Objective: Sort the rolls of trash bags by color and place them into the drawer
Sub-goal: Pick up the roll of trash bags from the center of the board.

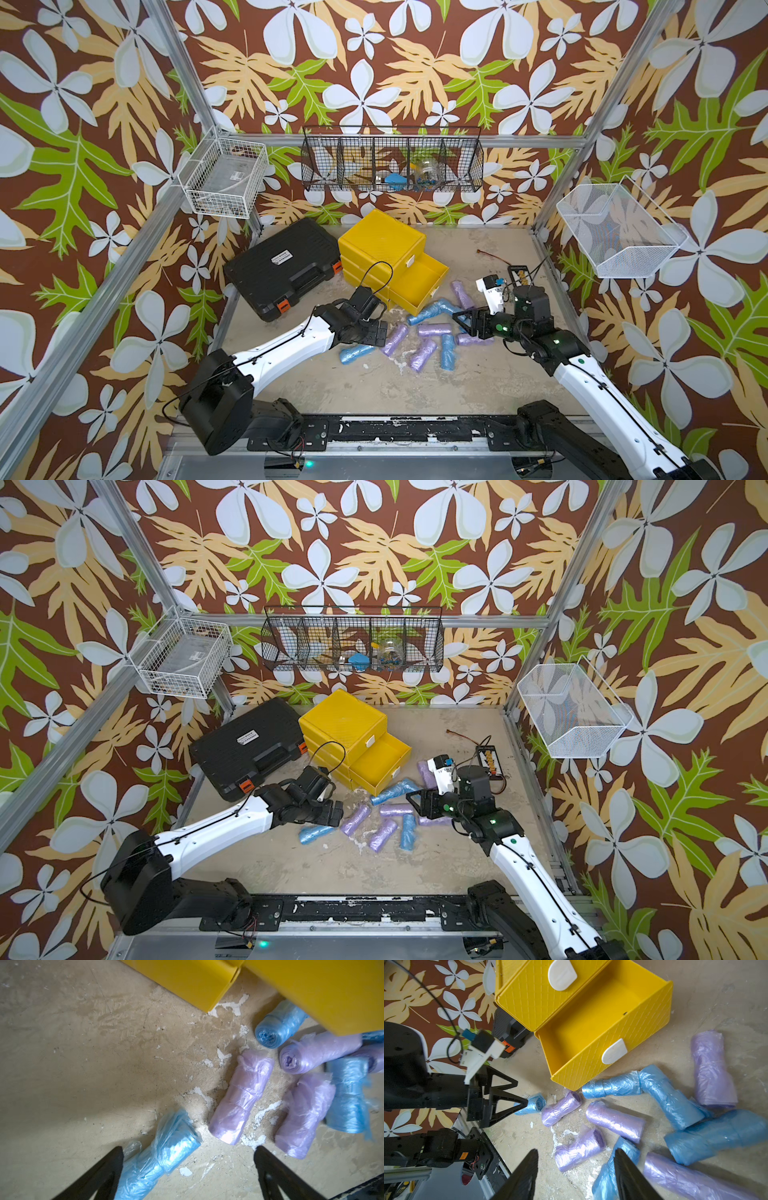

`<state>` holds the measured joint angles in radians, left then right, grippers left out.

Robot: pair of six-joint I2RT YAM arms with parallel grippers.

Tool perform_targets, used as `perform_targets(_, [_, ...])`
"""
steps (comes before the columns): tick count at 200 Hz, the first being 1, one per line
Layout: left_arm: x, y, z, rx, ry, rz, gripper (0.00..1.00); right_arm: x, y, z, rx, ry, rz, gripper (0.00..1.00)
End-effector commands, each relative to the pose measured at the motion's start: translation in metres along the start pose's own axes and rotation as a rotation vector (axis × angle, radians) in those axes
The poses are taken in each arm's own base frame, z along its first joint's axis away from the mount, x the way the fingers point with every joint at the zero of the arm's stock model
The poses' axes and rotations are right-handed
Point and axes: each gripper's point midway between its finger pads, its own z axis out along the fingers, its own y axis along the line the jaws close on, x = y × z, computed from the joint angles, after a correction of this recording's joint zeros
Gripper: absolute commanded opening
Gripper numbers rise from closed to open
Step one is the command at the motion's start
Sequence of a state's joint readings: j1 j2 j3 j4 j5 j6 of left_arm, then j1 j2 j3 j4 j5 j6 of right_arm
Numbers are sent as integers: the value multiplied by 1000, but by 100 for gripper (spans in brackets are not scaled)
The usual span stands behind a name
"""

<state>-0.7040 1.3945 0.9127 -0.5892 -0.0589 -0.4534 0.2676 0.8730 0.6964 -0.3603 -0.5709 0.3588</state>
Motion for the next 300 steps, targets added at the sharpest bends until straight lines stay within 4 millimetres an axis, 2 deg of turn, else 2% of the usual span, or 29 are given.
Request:
perform_targets(1, [26,8,7,-43,133,63,92,-6,8,-5,-22,-15,-26,60])
perform_targets(24, [37,8,13,-36,170,43,83,-11,16,-7,-56,-21,-35,60])
perform_targets(94, [66,10,37,-50,276,26,85,-23,25,-9,-87,-34,-54,59])
perform_targets(122, [70,8,41,-45,289,31,82,-24,26,-9,-92,-34,-53,58])
perform_targets(141, [68,2,39,-18,281,30,71,-24,27,-10,-90,-37,-53,57])
perform_targets(168, [67,-9,37,48,279,29,44,-24,29,-11,-99,-42,-47,56])
perform_targets(194, [68,-16,37,92,280,23,33,-23,31,-11,-113,-40,-38,55])
perform_targets(214, [62,-23,32,129,252,18,27,-22,33,-11,-132,-36,-28,55])
perform_targets(234, [49,-31,20,169,197,11,26,-20,36,-9,-160,-29,-14,55])
perform_targets(274, [19,-56,-13,306,83,2,26,-16,48,-5,-262,-21,36,57])
perform_targets(300, [-3,-82,-43,477,4,-23,25,-11,57,1,-337,-9,72,61])
